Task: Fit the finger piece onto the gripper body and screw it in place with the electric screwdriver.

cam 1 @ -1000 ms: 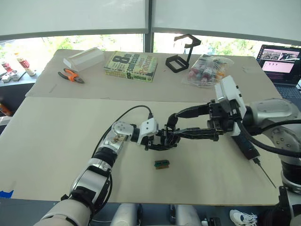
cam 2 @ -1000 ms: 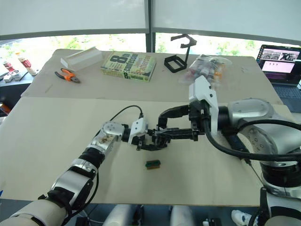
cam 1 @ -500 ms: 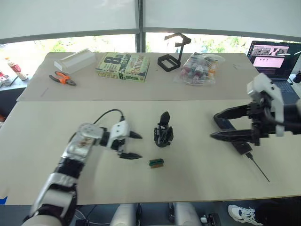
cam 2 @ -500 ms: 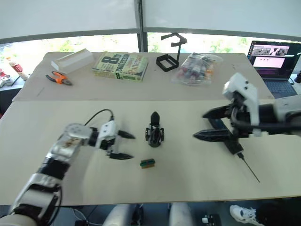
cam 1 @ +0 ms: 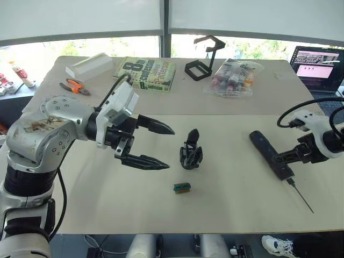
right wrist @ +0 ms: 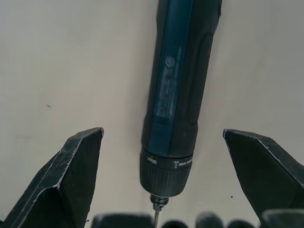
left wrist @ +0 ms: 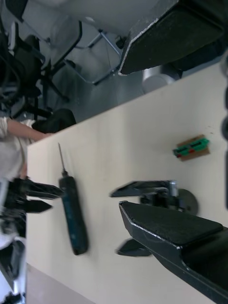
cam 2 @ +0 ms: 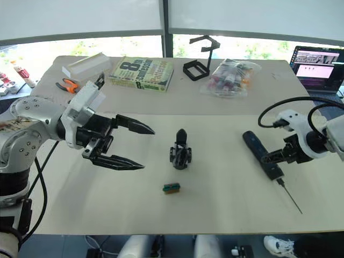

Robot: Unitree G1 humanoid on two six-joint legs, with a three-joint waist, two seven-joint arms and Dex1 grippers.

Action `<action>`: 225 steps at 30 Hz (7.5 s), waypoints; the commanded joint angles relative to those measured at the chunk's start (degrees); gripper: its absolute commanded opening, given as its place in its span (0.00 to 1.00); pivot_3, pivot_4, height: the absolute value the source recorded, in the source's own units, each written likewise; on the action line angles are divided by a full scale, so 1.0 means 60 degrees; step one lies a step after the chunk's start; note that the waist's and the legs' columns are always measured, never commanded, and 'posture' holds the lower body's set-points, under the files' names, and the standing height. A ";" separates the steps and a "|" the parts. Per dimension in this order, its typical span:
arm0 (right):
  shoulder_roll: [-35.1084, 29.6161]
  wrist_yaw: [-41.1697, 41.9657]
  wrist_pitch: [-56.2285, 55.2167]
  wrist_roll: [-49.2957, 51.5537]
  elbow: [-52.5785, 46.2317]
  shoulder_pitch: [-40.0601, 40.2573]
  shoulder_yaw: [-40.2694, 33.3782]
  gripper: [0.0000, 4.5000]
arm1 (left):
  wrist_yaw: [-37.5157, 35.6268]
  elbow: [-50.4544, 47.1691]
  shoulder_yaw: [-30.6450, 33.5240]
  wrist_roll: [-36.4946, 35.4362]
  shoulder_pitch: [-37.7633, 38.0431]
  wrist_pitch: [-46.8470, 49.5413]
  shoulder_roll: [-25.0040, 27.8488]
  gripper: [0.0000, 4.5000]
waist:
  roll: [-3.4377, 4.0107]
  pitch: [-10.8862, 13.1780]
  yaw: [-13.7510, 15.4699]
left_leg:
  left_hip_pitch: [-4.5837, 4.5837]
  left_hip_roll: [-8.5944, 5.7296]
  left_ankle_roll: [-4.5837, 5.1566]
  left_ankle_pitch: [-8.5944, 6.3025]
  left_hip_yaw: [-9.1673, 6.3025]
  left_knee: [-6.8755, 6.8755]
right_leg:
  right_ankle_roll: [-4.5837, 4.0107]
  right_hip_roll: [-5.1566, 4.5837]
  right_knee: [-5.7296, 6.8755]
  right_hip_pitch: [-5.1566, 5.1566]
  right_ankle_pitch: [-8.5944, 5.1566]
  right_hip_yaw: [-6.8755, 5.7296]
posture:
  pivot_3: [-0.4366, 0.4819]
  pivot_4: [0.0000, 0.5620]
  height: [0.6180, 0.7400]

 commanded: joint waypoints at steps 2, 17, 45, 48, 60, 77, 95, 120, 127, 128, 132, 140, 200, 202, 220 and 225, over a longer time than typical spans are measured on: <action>0.0416 0.0729 -0.1086 -0.1132 0.1304 -0.0360 0.0441 0.99 | 0.0605 -0.0351 0.0387 -0.0728 -0.0396 0.0282 -0.0118 1.00 | -0.0005 0.0003 -0.0042 | 0.0001 -0.0002 0.0002 -0.0001 0.0006 0.0000 | 0.0004 -0.0001 0.0000 0.0002 -0.0002 0.0007 | 0.48 0.27 1.00; 0.0278 0.3297 -0.3277 -0.1909 0.1999 0.0262 -0.0462 0.42 | 0.0933 -0.0411 0.0197 -0.0775 -0.0247 -0.0074 0.0201 1.00 | 0.0044 0.0035 -0.0079 | 0.0045 0.0000 -0.0023 0.0013 0.0010 0.0003 | 0.0010 0.0002 0.0007 0.0034 -0.0006 0.0009 | 0.48 0.27 1.00; 0.0027 0.3535 -0.5746 -0.3811 0.0852 0.2389 -0.1375 0.99 | 0.0674 -0.0937 -0.0022 -0.0931 -0.0221 -0.0273 0.0310 1.00 | 0.0038 0.0049 -0.0152 | 0.0200 0.0011 -0.0036 0.0035 0.0066 0.0002 | 0.0029 0.0014 0.0014 0.0147 -0.0021 0.0098 | 0.48 0.27 1.00; 0.0190 0.3662 -0.5801 -0.4029 0.1002 0.2200 -0.1306 0.99 | 0.0680 -0.0933 -0.0020 -0.0897 -0.0212 -0.0295 0.0332 1.00 | 0.0039 0.0050 -0.0152 | 0.0200 0.0008 -0.0035 0.0035 0.0073 0.0002 | 0.0020 0.0014 0.0015 0.0144 -0.0014 0.0109 | 0.48 0.27 1.00; 0.0911 0.3477 -0.5956 -0.4887 0.1446 0.2267 -0.1079 0.88 | 0.0824 -0.0785 -0.0023 -0.0901 -0.0439 -0.0263 0.0261 1.00 | 0.0019 0.0056 -0.0159 | 0.0211 0.0014 -0.0029 0.0032 0.0079 0.0001 | 0.0006 0.0028 0.0009 0.0158 -0.0006 0.0117 | 0.48 0.27 1.00; 0.0982 0.3986 -0.7915 -0.4093 0.1500 0.2424 -0.2337 0.42 | 0.0734 -0.0719 -0.0066 -0.0843 -0.0065 -0.0249 0.0425 1.00 | -0.0051 0.0051 -0.0165 | 0.0214 0.0022 -0.0033 0.0034 0.0078 0.0000 | 0.0005 0.0043 0.0009 0.0159 -0.0006 0.0130 | 0.48 0.27 1.00; 0.4237 0.0611 -0.3724 0.7006 -0.6708 0.3487 -0.7123 0.42 | -0.0336 -0.0530 0.0096 0.1691 0.4350 -0.4322 0.1040 1.00 | 0.0064 0.0143 0.0010 | 0.0193 0.0021 0.0002 0.0007 0.0105 -0.0020 | -0.0006 0.0028 0.0006 0.0113 0.0002 0.0160 | 0.48 0.27 1.00; 0.7484 -0.0392 -0.7081 0.4062 -0.6855 0.4114 -0.4389 0.42 | 0.0714 0.0954 -0.1643 0.3957 0.5610 -0.6811 -0.1043 1.00 | 0.0055 0.0142 0.0066 | 0.0190 0.0011 0.0013 0.0002 0.0114 -0.0017 | -0.0012 0.0044 0.0012 0.0110 0.0007 0.0157 | 0.48 0.27 1.00; 0.7230 -0.0617 -0.7259 0.3991 -0.7308 0.4896 -0.4427 0.42 | 0.0749 0.1240 -0.1800 0.4149 0.5356 -0.6922 -0.1271 1.00 | 0.0054 0.0141 0.0067 | 0.0192 0.0014 0.0017 0.0000 0.0113 -0.0017 | -0.0012 0.0043 0.0010 0.0112 0.0007 0.0159 | 0.48 0.27 1.00; 0.7249 -0.0661 -0.7293 0.3949 -0.7341 0.4994 -0.4408 0.42 | 0.0755 0.1312 -0.1818 0.4193 0.5345 -0.6973 -0.1312 1.00 | 0.0054 0.0142 0.0066 | 0.0192 0.0013 0.0017 0.0000 0.0113 -0.0017 | -0.0012 0.0043 0.0011 0.0111 0.0007 0.0159 | 0.48 0.27 1.00; 0.7331 -0.0721 -0.7568 0.3668 -0.7303 0.5336 -0.4271 0.42 | 0.0780 0.1503 -0.1864 0.4306 0.5347 -0.7149 -0.1385 1.00 | 0.0054 0.0142 0.0064 | 0.0194 0.0015 0.0018 -0.0001 0.0112 -0.0017 | -0.0013 0.0043 0.0012 0.0111 0.0007 0.0160 | 0.48 0.27 1.00; 0.7527 -0.0995 -0.7694 0.3376 -0.7031 0.5191 -0.4200 0.42 | 0.0794 0.1747 -0.1985 0.4425 0.5241 -0.7234 -0.1479 1.00 | 0.0054 0.0142 0.0061 | 0.0195 0.0017 0.0021 -0.0002 0.0112 -0.0017 | -0.0013 0.0043 0.0013 0.0110 0.0007 0.0160 | 0.48 0.27 1.00; 0.7426 -0.0672 -0.8642 0.2907 -0.6140 0.5689 -0.4353 0.42 | 0.0970 0.3088 -0.3001 0.5350 0.4381 -0.7751 -0.2627 1.00 | 0.0053 0.0141 0.0071 | 0.0194 0.0015 0.0066 -0.0028 0.0112 -0.0016 | -0.0012 0.0042 0.0010 0.0113 0.0007 0.0161 | 0.48 0.27 1.00; 0.7442 -0.0661 -0.8632 0.2891 -0.6135 0.5694 -0.4355 0.42 | 0.0971 0.3095 -0.3000 0.5353 0.4365 -0.7747 -0.2628 1.00 | 0.0053 0.0141 0.0071 | 0.0194 0.0016 0.0066 -0.0028 0.0112 -0.0016 | -0.0013 0.0042 0.0010 0.0112 0.0007 0.0161 | 0.48 0.27 1.00; 0.7481 -0.0700 -0.8463 0.2908 -0.6221 0.5714 -0.4263 0.42 | 0.1032 0.3154 -0.3001 0.5366 0.4259 -0.7706 -0.2692 1.00 | 0.0053 0.0141 0.0071 | 0.0194 0.0015 0.0064 -0.0027 0.0112 -0.0016 | -0.0012 0.0042 0.0010 0.0113 0.0007 0.0161 | 0.48 0.27 1.00; 0.7473 -0.0691 -0.8458 0.2898 -0.6218 0.5731 -0.4243 0.42 | 0.1046 0.3168 -0.2983 0.5349 0.4228 -0.7673 -0.2716 1.00 | 0.0053 0.0141 0.0071 | 0.0194 0.0014 0.0064 -0.0026 0.0112 -0.0016 | -0.0012 0.0042 0.0010 0.0113 0.0007 0.0161 | 0.48 0.27 1.00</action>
